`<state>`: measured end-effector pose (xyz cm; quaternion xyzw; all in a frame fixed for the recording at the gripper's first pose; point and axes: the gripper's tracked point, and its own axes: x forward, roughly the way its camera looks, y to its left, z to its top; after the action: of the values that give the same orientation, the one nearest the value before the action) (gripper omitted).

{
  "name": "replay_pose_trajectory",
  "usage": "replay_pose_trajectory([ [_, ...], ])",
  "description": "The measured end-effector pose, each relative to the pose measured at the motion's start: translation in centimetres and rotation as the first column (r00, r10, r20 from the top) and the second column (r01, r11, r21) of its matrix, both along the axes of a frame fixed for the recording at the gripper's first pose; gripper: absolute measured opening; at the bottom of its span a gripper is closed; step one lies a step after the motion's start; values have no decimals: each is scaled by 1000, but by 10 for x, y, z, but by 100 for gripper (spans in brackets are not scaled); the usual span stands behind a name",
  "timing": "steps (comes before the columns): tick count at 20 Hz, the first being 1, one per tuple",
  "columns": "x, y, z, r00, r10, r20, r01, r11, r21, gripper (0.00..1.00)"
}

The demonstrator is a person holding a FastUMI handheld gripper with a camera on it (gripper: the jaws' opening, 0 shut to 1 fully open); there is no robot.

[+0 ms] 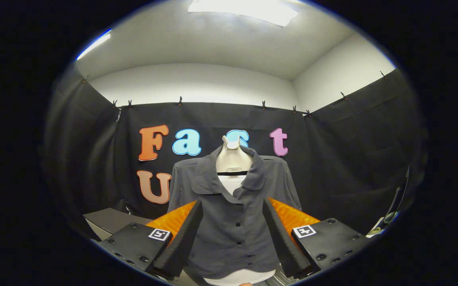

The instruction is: Iron the clothes twice with a garment steamer, once on the left side and once on the right side.

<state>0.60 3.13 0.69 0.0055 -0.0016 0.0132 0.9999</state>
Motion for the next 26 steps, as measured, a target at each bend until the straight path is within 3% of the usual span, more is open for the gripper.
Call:
replay_pose_trajectory([
  [7, 9, 31, -7, 999, 32, -42, -31, 999, 21, 96],
  [15, 25, 138, -9, 979, 178, -96, -179, 984, 1, 97],
  [21, 54, 243, -36, 930, 298, -214, -296, 954, 42, 97],
  [26, 94, 310, -73, 887, 322, -332, -331, 943, 31, 97],
])
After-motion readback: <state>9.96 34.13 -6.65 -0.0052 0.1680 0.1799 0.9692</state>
